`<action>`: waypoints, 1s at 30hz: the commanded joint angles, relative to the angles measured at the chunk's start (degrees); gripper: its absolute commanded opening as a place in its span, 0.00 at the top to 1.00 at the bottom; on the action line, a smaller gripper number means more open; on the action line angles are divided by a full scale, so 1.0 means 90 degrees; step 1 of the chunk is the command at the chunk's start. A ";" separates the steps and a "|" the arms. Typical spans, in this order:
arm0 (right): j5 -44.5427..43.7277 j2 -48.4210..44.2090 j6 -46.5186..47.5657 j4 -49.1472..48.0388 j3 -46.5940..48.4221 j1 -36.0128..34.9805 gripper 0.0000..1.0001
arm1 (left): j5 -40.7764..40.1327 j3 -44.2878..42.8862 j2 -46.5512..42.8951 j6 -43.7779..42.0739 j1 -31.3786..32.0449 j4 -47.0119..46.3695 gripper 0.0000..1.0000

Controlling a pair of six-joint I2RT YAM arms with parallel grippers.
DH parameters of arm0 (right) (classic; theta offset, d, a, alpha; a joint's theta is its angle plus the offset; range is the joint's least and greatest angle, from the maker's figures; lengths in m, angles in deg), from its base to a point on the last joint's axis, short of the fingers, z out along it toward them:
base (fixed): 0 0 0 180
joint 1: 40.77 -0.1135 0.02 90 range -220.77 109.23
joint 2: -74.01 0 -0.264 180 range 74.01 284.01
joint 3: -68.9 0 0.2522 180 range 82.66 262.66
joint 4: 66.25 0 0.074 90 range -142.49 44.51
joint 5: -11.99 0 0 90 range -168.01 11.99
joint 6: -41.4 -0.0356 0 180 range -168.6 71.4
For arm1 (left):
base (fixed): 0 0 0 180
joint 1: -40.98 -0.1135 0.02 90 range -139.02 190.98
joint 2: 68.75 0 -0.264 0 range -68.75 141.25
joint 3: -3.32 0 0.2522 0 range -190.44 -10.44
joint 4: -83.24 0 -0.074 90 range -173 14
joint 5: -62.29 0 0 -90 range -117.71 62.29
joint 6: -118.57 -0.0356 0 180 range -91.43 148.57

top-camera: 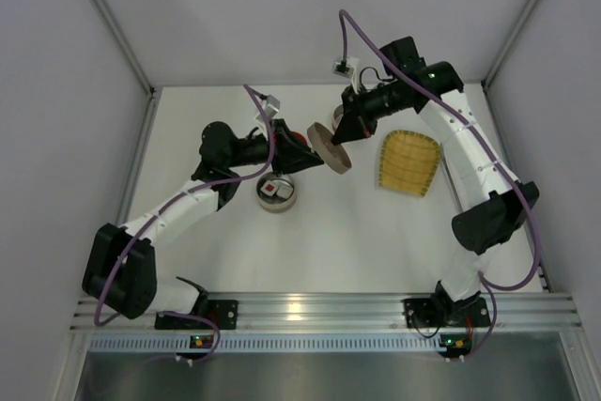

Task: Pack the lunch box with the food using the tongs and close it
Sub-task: Pick up the box lid from the center of the board, then screw the box lid onto the packing box.

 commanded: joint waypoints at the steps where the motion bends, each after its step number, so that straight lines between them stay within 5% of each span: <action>1: 0.0346 -0.0031 0.0107 -0.0217 -0.0063 -0.0045 1.00 | 0.0088 -0.0151 -0.0260 0.0318 0.0044 -0.0227 0.99; 9: 0.0287 -0.0071 0.0165 -0.0217 -0.0113 -0.0035 1.00 | -0.0147 -0.0210 -0.0309 0.0777 0.0044 -0.0344 0.99; 30: 0.0297 -0.0100 0.0234 -0.0197 -0.0337 -0.0055 1.00 | -0.0313 -0.0708 -0.0104 0.0787 0.0044 -0.0208 0.78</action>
